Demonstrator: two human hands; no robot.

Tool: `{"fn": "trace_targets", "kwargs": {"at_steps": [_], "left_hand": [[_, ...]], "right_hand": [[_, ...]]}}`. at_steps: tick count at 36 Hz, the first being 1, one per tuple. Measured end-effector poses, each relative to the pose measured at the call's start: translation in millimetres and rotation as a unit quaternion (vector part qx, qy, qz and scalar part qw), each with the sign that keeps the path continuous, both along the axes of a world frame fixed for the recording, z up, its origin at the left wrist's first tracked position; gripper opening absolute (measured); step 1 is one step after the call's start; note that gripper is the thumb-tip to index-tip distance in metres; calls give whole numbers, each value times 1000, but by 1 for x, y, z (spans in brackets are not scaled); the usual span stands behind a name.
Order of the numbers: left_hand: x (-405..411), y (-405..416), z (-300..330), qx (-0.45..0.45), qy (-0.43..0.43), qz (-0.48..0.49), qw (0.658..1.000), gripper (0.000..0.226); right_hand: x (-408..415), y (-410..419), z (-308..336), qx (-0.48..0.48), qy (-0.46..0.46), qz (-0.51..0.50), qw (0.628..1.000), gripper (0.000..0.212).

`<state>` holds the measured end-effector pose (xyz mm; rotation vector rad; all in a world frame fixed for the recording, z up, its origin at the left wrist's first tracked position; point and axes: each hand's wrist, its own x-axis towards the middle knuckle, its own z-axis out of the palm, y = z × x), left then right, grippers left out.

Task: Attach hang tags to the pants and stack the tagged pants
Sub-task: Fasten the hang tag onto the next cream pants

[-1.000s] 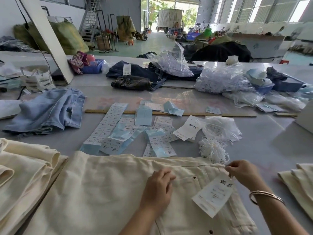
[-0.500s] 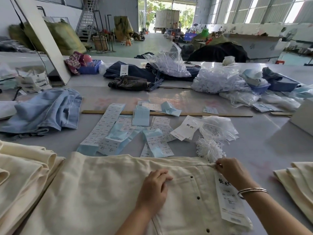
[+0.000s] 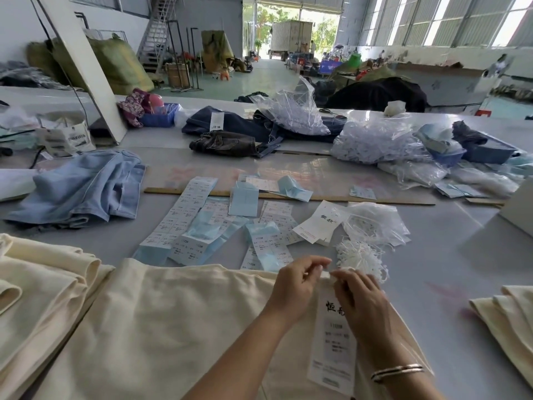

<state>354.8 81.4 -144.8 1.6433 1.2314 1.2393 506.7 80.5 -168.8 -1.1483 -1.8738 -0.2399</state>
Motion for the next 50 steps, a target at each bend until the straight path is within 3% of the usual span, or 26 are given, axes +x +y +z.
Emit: {"fn": "trace_targets", "kwargs": {"at_steps": [4,9,13,28,34,40,50], "left_hand": [[0,2,-6,-66,-51,-49,995,17],[-3,0,-13,-124,-105,-69,984,17],[-6,-3,-13,-134,-126,-86,979,20],[-13,-7,-19,-118,-109,-99,982,27],[-13,-6,-25,-128,-86,-79,985,19],[-15,-3,-27,-154,-81,-103,979,16],[-21,-2,-26,-170,-75,-128,974,17]], "right_hand": [[-4,-4,-1,-2,12,12,1000,46],[-4,-7,-3,-32,19,21,999,14],[-4,-5,-3,-36,-20,9,999,7],[-12,-20,-1,-44,23,45,998,16],[-19,-27,-4,-110,68,34,991,34],[-21,-30,-1,-115,59,59,990,28],[-10,-35,3,-181,62,119,974,43]]}}
